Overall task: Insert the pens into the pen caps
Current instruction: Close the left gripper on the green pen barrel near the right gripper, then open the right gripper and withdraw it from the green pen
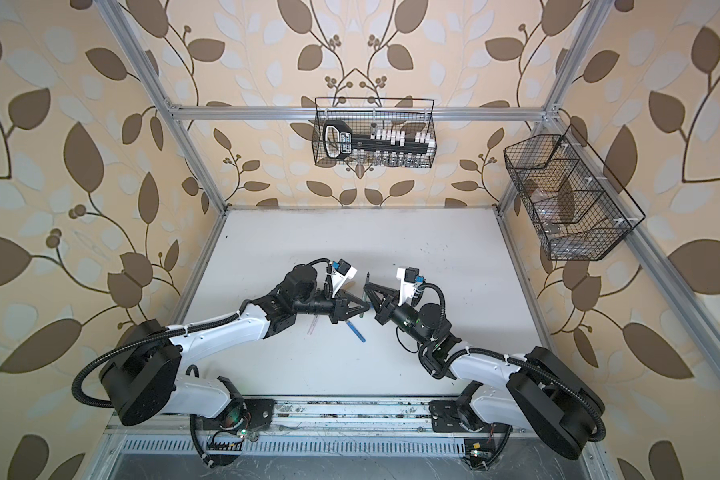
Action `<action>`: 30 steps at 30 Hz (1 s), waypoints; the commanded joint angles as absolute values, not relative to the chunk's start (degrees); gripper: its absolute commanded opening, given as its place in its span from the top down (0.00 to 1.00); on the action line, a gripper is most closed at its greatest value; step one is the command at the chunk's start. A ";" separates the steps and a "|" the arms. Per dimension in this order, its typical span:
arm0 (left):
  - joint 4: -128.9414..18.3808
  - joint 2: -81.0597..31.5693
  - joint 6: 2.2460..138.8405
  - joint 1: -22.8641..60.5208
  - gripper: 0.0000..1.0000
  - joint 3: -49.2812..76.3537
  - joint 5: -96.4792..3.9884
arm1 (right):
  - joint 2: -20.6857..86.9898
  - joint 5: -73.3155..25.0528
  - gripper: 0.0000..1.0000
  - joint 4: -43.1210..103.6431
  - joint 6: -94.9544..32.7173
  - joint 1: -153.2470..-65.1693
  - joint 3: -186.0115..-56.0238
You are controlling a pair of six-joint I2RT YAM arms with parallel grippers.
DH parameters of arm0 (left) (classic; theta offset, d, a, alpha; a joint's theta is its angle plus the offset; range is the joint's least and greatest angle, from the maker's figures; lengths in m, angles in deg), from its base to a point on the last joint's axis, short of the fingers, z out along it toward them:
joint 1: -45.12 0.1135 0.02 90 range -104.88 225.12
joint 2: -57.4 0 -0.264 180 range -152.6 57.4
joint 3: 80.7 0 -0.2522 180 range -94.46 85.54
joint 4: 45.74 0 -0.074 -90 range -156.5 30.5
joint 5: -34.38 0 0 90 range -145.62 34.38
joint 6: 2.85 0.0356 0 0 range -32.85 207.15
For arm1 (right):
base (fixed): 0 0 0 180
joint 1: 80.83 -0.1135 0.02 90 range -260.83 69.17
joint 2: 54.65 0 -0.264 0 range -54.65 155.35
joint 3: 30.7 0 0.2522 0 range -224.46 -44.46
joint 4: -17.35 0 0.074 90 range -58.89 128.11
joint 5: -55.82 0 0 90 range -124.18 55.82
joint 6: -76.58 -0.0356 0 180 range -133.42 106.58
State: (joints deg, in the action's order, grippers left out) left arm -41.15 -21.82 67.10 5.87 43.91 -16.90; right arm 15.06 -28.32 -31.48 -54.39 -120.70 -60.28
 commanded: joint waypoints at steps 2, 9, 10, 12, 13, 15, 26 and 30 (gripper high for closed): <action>-45.05 -18.07 70.04 6.05 1.00 42.63 -20.64 | 12.18 -28.81 1.00 -31.16 -53.38 -120.73 -58.61; -49.13 -16.70 73.00 6.01 1.00 42.25 -23.01 | 3.89 -25.38 0.77 -16.54 -51.81 -118.35 -60.35; -49.13 -16.61 73.09 5.96 1.00 42.38 -23.01 | 3.08 -24.33 0.72 -14.54 -52.22 -117.45 -60.73; -48.98 -16.52 73.31 5.92 1.00 42.47 -23.17 | 2.53 -20.45 0.67 -12.88 -52.96 -115.28 -61.31; -48.94 -16.60 73.31 5.83 1.00 42.49 -23.16 | 2.57 -18.40 0.65 -12.50 -53.64 -114.32 -61.58; -48.95 -16.99 73.40 5.61 1.00 42.30 -22.85 | 3.29 -14.95 0.62 -11.72 -53.85 -113.43 -62.56; -49.92 -18.35 74.32 4.25 1.00 41.22 -22.39 | 12.79 -6.41 0.58 -14.07 -53.91 -113.65 -68.30; -50.40 -18.71 74.52 4.03 1.00 40.87 -22.48 | 15.96 -4.27 0.59 -16.12 -55.07 -113.88 -70.14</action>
